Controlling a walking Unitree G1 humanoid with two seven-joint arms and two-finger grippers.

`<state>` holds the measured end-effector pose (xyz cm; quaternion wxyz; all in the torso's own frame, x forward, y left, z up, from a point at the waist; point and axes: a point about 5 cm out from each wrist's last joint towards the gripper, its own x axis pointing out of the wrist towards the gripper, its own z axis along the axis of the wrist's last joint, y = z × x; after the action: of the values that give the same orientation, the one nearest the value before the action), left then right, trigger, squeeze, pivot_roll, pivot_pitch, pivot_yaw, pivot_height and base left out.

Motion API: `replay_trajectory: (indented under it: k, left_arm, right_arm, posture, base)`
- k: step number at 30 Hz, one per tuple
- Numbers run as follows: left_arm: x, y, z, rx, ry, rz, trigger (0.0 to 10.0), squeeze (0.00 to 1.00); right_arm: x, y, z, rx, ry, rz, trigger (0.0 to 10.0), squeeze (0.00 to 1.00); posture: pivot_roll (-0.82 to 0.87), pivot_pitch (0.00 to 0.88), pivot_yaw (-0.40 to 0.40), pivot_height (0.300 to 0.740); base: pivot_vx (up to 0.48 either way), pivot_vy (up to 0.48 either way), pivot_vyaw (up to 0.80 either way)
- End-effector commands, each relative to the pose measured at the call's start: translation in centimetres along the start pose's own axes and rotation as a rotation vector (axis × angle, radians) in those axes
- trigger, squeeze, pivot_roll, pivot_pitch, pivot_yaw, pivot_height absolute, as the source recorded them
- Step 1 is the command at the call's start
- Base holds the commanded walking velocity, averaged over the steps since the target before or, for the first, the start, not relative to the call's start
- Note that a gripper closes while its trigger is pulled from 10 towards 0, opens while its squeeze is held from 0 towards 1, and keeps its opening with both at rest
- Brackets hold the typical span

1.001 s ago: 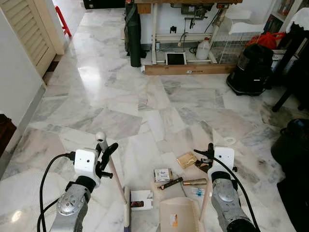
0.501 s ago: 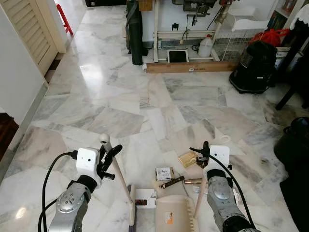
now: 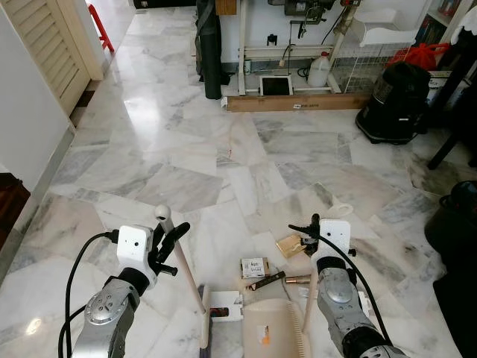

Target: Sweep floor

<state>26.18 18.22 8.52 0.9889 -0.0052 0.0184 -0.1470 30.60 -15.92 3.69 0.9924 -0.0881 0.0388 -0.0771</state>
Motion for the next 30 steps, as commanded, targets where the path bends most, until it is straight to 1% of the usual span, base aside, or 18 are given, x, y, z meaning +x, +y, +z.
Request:
replay_trajectory:
  k: [1,2,4,6,10,13,15,19,20,22,26,28,30]
  left_arm:
    - [0.0,0.3,0.8,0.026,-0.033,0.007,10.0,0.00]
    - [0.0,0.6,1.1,0.052,-0.046,0.023,10.0,0.00]
    - [0.1,0.8,1.4,0.068,-0.055,0.039,10.0,0.00]
    - [0.1,0.9,1.4,0.070,-0.058,0.046,10.0,0.00]
    - [0.1,1.4,1.8,0.109,-0.088,0.090,10.0,0.00]
    - [0.1,1.6,2.0,0.120,-0.099,0.107,10.0,0.00]
    - [0.2,1.9,2.5,0.130,-0.116,0.121,10.0,0.00]
    - [-0.1,2.0,2.8,0.138,-0.123,0.117,10.0,0.00]
    - [-0.2,2.1,2.9,0.143,-0.124,0.116,10.0,0.00]
    - [-0.3,2.2,3.0,0.147,-0.125,0.117,10.0,0.00]
    - [-0.4,2.2,3.0,0.147,-0.127,0.117,10.0,0.00]
    - [-0.5,2.2,3.3,0.148,-0.130,0.116,10.0,0.00]
    - [-0.6,2.2,3.3,0.146,-0.132,0.115,10.0,0.00]
  right_arm:
    - [0.3,-0.5,0.6,-0.030,-0.039,-0.024,10.0,0.00]
    - [0.3,-1.1,0.5,-0.034,-0.042,-0.056,10.0,0.00]
    - [0.2,-1.7,0.4,-0.042,-0.047,-0.088,10.0,0.00]
    - [0.2,-1.8,0.4,-0.043,-0.048,-0.097,10.0,0.00]
    - [0.0,-2.4,0.1,-0.046,-0.040,-0.125,10.0,0.00]
    - [0.0,-2.4,0.0,-0.037,-0.036,-0.134,10.0,0.00]
    - [0.0,-2.2,0.2,-0.032,-0.047,-0.146,10.0,0.00]
    - [-0.1,-1.6,0.5,-0.017,-0.071,-0.144,10.0,0.00]
    - [-0.1,-1.2,0.6,0.001,-0.079,-0.135,10.0,0.00]
    - [-0.1,-0.7,0.8,0.006,-0.087,-0.122,10.0,0.00]
    - [0.0,-0.6,1.0,0.011,-0.096,-0.121,10.0,0.00]
    - [0.5,-0.7,2.0,0.030,-0.141,-0.128,10.0,0.00]
    - [0.6,-0.8,2.2,0.028,-0.149,-0.129,10.0,0.00]
  posture:
    - [0.15,0.083,0.019,0.740]
    - [0.15,0.082,0.018,0.740]
    - [0.15,0.082,0.018,0.740]
    - [0.15,0.078,0.017,0.740]
    - [0.15,0.071,0.022,0.740]
    - [0.15,0.067,0.023,0.740]
    - [0.16,0.064,0.028,0.740]
    - [0.18,0.068,0.039,0.740]
    - [0.18,0.075,0.043,0.740]
    - [0.18,0.077,0.043,0.740]
    - [0.19,0.087,0.046,0.740]
    - [0.19,0.097,0.046,0.740]
    - [0.19,0.098,0.046,0.740]
  base:
    - [0.000,0.000,0.00]
    - [0.000,0.000,0.00]
    - [0.000,0.000,0.00]
    - [0.000,0.000,0.00]
    - [0.000,0.000,0.00]
    - [0.000,0.000,0.00]
    - [0.000,0.000,0.00]
    - [0.000,0.000,0.00]
    - [0.000,0.000,0.00]
    - [0.000,0.000,0.00]
    - [0.000,0.000,0.00]
    - [0.000,0.000,0.00]
    - [0.000,0.000,0.00]
